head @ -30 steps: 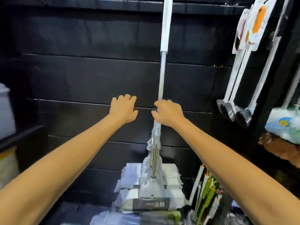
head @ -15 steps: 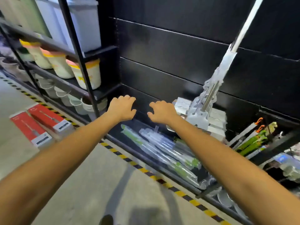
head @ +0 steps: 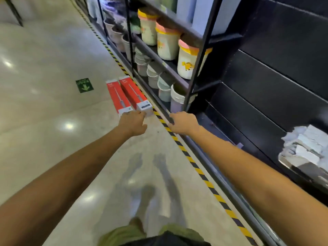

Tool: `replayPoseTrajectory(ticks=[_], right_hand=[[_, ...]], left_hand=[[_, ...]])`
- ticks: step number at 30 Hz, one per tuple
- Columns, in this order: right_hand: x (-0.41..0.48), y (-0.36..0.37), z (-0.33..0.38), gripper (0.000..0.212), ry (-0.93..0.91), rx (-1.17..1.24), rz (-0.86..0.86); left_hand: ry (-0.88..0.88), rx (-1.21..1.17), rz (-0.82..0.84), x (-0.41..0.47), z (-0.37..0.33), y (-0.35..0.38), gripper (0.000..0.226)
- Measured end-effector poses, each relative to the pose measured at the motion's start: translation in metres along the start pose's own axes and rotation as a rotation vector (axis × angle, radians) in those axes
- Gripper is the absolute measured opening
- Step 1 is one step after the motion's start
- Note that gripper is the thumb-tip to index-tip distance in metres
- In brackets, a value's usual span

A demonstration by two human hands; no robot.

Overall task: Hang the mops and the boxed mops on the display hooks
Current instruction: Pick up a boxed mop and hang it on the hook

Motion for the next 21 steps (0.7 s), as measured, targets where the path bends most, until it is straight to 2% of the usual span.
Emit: replayPoseTrajectory(ticks=[4, 10, 15, 19, 21], right_hand=[[0.08, -0.001, 0.062, 0.046, -0.07, 0.032, -0.005], [0.188, -0.006, 0.123, 0.045, -0.211, 0.069, 0.012], [0.294, -0.008, 0.137, 0.041, -0.264, 0.056, 0.011], [0.391, -0.014, 0.127, 0.04, -0.291, 0.026, 0.012], [0.445, -0.019, 0.119, 0.04, -0.297, 0.051, 0.037]], left_hand=[[-0.11, 0.017, 0.021, 0.021, 0.087, 0.003, 0.057], [-0.213, 0.019, 0.029, 0.071, 0.179, 0.011, 0.059], [-0.266, 0.041, 0.064, 0.147, 0.236, 0.006, 0.06], [-0.281, 0.068, 0.042, 0.227, 0.274, -0.008, 0.059], [-0.296, 0.052, 0.084, 0.272, 0.29, -0.013, 0.059]])
Point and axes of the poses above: each hand's wrist, its own x-axis towards the middle knuckle, its own y-axis out of the palm, z = x × y, the point moved 2 cm from there along x, towards the middle knuckle, and after that the axes turned 10 degrees about -y, right-handed, at the moved point
